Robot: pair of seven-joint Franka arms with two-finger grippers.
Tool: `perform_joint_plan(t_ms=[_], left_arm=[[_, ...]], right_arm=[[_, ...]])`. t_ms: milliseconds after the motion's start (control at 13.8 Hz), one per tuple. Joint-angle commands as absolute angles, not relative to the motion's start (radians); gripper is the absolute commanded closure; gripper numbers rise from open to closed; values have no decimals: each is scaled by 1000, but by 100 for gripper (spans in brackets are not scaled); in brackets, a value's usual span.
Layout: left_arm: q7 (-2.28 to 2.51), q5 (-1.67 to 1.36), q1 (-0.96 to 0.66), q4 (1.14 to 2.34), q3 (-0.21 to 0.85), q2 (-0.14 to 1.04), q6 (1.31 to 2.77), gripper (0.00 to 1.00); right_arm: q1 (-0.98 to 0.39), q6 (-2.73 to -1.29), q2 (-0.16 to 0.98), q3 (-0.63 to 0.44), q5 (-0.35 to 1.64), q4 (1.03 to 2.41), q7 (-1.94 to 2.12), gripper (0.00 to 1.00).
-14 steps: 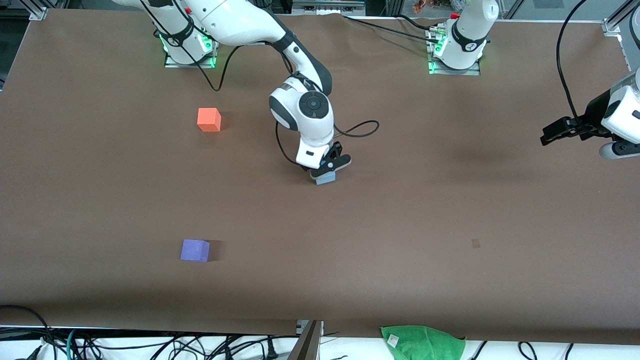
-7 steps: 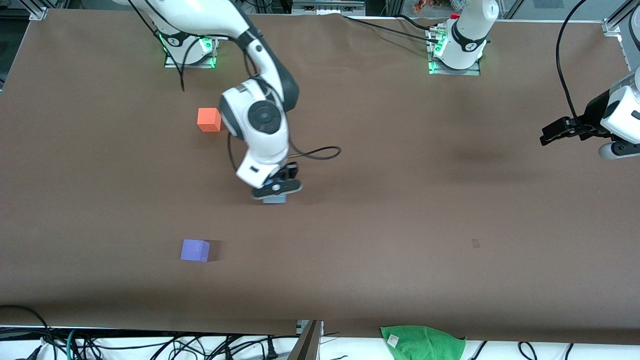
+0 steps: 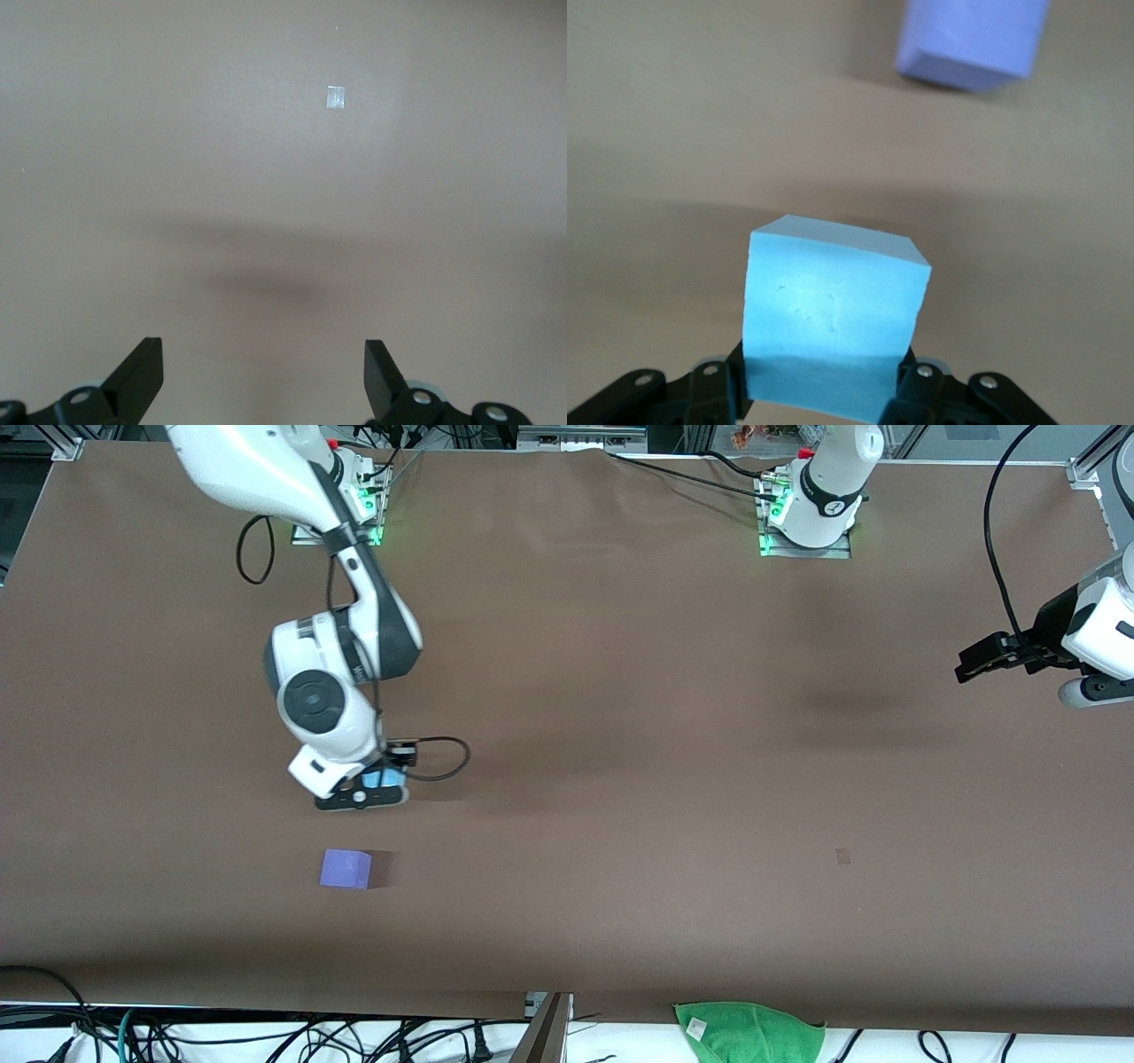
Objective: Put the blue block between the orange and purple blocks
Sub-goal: 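Carry the blue cube with the right gripper toward the purple cube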
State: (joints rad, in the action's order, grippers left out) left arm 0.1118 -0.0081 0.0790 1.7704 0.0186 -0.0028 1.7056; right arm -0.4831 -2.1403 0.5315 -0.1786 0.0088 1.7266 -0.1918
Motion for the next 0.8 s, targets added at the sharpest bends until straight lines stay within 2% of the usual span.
perform_joint_plan(t_ms=[0,291,726], left_arm=[[92,-29,75,1764,18,-2,1692,0],[92,-29,77,1764,21,0,1692,0],[91,-29,77,1766,21,2,1690,0]], right_arm=[[-445,-2216,444,-164,34,1892,-132,70],[-440,-2413,402,-164,34,2084,-130,69],[-437,-2500,402,-164,47,2161,-106,69]])
